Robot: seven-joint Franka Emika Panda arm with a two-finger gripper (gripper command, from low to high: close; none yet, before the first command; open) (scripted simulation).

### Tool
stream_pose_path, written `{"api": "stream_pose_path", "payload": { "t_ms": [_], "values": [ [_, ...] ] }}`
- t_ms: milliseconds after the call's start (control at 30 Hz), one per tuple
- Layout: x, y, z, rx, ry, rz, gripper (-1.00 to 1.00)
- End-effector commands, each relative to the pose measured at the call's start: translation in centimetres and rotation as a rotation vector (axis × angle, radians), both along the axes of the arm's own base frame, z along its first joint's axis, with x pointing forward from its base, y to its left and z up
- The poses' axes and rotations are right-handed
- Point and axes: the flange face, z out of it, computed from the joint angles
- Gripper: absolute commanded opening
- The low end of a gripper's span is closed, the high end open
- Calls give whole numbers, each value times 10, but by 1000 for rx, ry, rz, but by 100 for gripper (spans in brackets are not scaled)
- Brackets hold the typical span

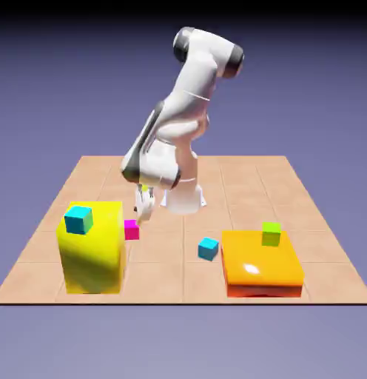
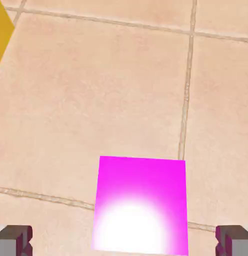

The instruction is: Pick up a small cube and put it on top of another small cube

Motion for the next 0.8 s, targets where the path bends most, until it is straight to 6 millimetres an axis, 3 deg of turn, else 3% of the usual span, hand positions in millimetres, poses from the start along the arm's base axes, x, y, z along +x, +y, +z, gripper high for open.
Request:
{"api": "stream_pose_path", "payload": {
  "t_ms": [0,400,433,767],
  "values": [
    [0,0,0,0,0,0,0],
    [2,-20,-66,1,1,1,0],
    [2,-20,-66,1,1,1,-100],
    [3,-5,-9,-11,-5,2,-100]
  ]
}}
